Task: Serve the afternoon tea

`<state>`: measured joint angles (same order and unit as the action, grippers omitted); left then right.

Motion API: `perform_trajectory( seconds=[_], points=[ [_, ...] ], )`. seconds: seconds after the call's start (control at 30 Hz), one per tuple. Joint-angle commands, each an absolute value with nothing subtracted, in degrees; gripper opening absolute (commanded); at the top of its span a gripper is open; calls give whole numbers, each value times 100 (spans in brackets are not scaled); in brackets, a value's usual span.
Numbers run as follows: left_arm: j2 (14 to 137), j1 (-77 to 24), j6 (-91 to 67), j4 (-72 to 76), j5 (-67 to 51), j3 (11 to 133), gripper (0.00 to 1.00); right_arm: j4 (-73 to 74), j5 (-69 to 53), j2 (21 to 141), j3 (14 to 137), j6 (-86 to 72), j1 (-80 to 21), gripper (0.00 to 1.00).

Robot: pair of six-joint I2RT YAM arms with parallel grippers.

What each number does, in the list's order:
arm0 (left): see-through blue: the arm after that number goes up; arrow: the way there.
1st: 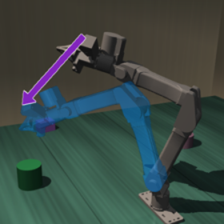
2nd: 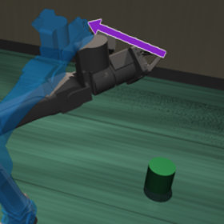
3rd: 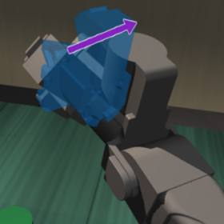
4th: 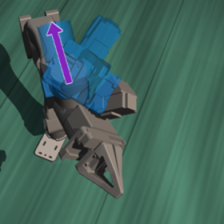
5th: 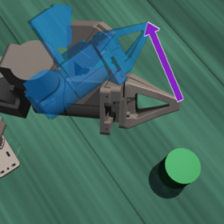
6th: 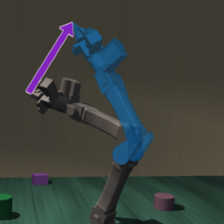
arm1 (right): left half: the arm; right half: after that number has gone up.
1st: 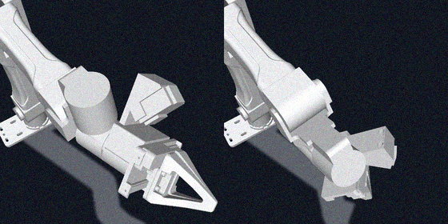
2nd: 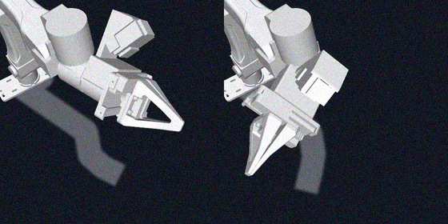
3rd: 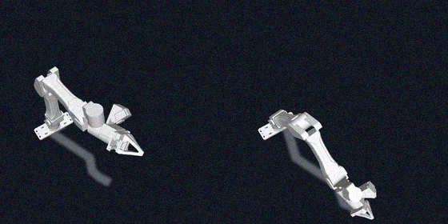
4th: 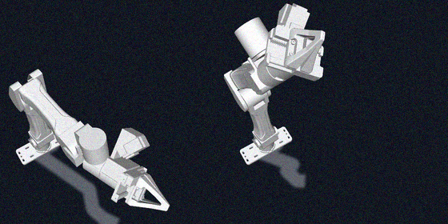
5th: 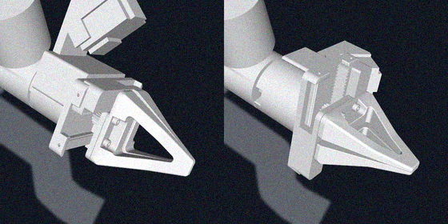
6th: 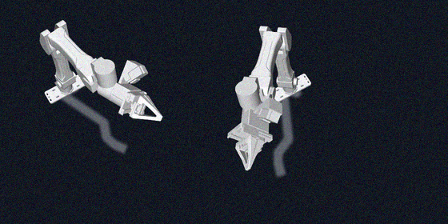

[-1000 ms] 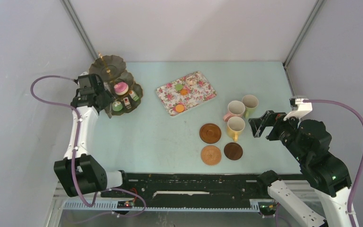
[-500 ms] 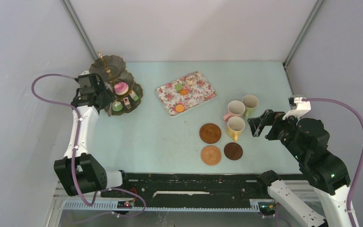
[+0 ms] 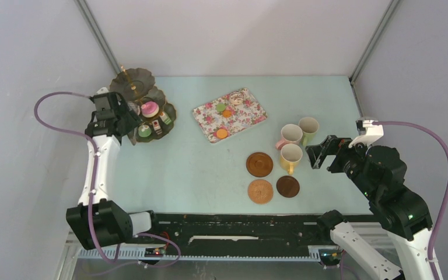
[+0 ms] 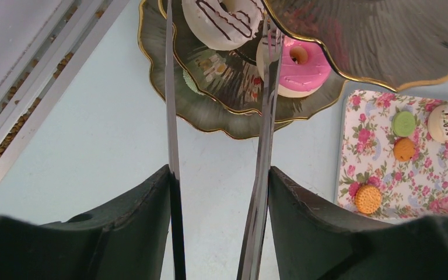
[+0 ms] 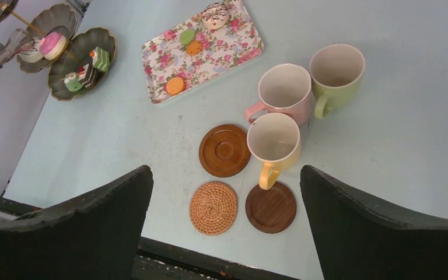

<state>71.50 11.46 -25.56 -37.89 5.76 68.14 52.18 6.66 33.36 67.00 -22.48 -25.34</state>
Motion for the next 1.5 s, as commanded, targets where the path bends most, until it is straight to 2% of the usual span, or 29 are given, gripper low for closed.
perform_trajectory(
  seconds=[0.0, 0.57, 0.7, 0.93, 1.17, 1.47],
  points=[
    [6690, 1124, -2442, -3899, 626, 6776, 61, 5134, 661, 3378, 6719, -2212, -2542, 100],
    [5397, 792, -2723, -4563, 352, 6045, 60, 5064, 401, 3398, 6719, -2104, -2541, 100],
    [5197, 191, -2991, -4634, 466, 6018, 59, 5058, 354, 3410, 6718, -2111, -2544, 100],
    [5310, -1475, -3623, -4317, 956, 5993, 59, 5082, 423, 3350, 6718, -2182, -2548, 100],
    [6274, -2736, -3624, -3428, 1107, 6363, 59, 5223, 641, 3241, 6719, -2249, -2545, 100],
    [8899, -3352, -2053, -3289, 809, 8438, 60, 5377, 795, 3085, 6721, -2313, -2546, 100]
  ],
)
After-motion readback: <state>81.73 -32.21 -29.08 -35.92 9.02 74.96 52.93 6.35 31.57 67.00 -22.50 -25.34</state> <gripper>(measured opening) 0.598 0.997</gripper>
